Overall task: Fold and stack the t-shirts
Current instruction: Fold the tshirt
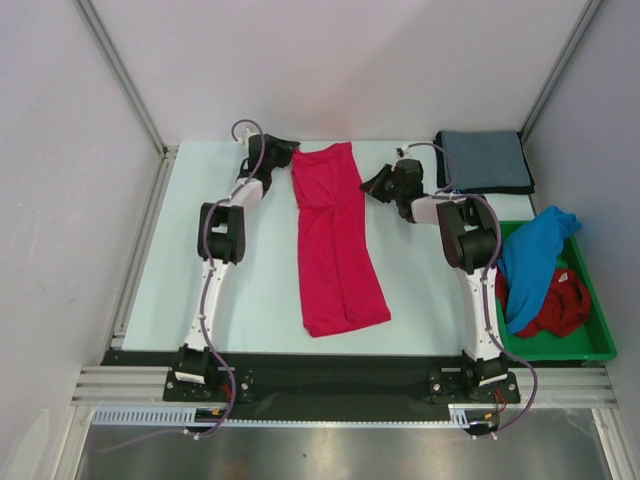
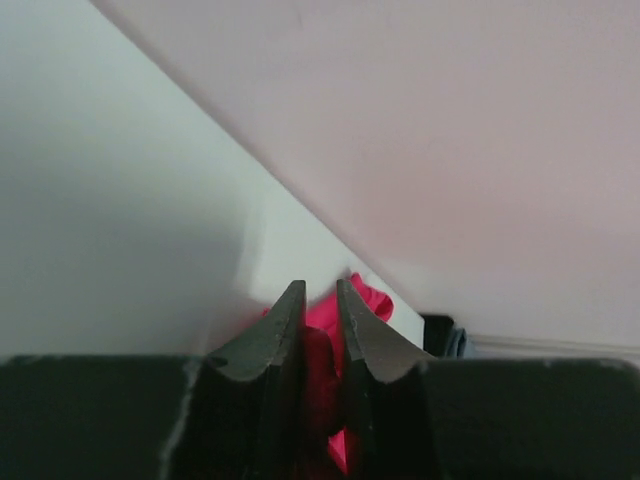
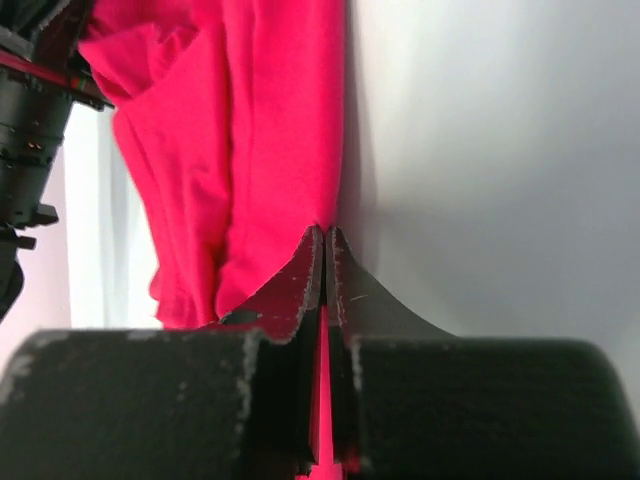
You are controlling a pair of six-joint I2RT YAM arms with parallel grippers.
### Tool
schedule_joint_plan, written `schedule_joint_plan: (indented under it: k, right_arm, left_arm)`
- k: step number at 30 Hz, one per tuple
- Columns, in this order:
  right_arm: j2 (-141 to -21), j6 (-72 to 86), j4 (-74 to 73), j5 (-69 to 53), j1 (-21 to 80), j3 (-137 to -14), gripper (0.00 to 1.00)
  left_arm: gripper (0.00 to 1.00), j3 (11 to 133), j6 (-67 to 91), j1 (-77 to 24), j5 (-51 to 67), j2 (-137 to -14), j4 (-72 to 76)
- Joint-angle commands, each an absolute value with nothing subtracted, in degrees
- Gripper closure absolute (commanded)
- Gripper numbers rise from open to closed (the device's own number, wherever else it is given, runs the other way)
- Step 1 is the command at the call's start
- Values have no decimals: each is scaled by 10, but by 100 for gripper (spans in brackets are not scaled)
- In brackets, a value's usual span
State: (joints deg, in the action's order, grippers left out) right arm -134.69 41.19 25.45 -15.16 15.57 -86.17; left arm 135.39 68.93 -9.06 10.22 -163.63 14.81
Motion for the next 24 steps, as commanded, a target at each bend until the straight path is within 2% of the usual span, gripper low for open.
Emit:
schedule_joint_plan:
  k: [1,3,4,5,6,8,9,12,13,15,16,17,19,20,24]
  right_arm:
    - [-1354,414,255,-184,137,-908,100]
    - [-1356,403,245,-219,134,-921,97]
    - [-1354,396,234,-230,133,-925,94]
    - [-1348,386,224,-249,133,-929,90]
    - [-1344,365,213,-255,131,-936,75]
    - [-1336,341,136,-253,127,-963,60]
    - [-1332,324,91,-249,125,-982,53]
    - [-1300,263,-95,-223,114,-1023,46]
    - [-1286,241,-117,-214,113,-1005,45]
    - [-1241,234,-143,-186,108,-956,44]
    - [-1187,237,-143,-181,108,-922,43]
    - [-1160,241,-144,-174,108,-854,43]
    - [-1082,251,-136,-174,111,-785,42]
    - [-1056,268,-131,-180,111,-712,42]
    - [-934,284,-121,-191,134,-559,42]
  left_arm:
    - [76,1395,673,-68,45,-1622,142]
    - [63,1397,657,-60,35,-1613,119]
    - [52,1397,651,-51,30,-1608,102]
    - [51,1396,643,-47,33,-1600,98]
    - [49,1397,638,-39,39,-1594,96]
    - [36,1404,619,-33,46,-1581,73]
    - [34,1409,589,-29,50,-1563,56]
    - [33,1362,535,-14,73,-1482,-18]
    - [33,1324,523,-14,81,-1444,-23]
    - [33,1171,489,-17,91,-1370,-14]
    - [32,1114,477,-23,97,-1285,-2]
    - [31,1012,458,-25,104,-1249,-2]
    - [30,905,457,-37,127,-1138,20]
    - [30,803,452,-41,139,-1099,32]
    - [31,600,439,-82,147,-943,34]
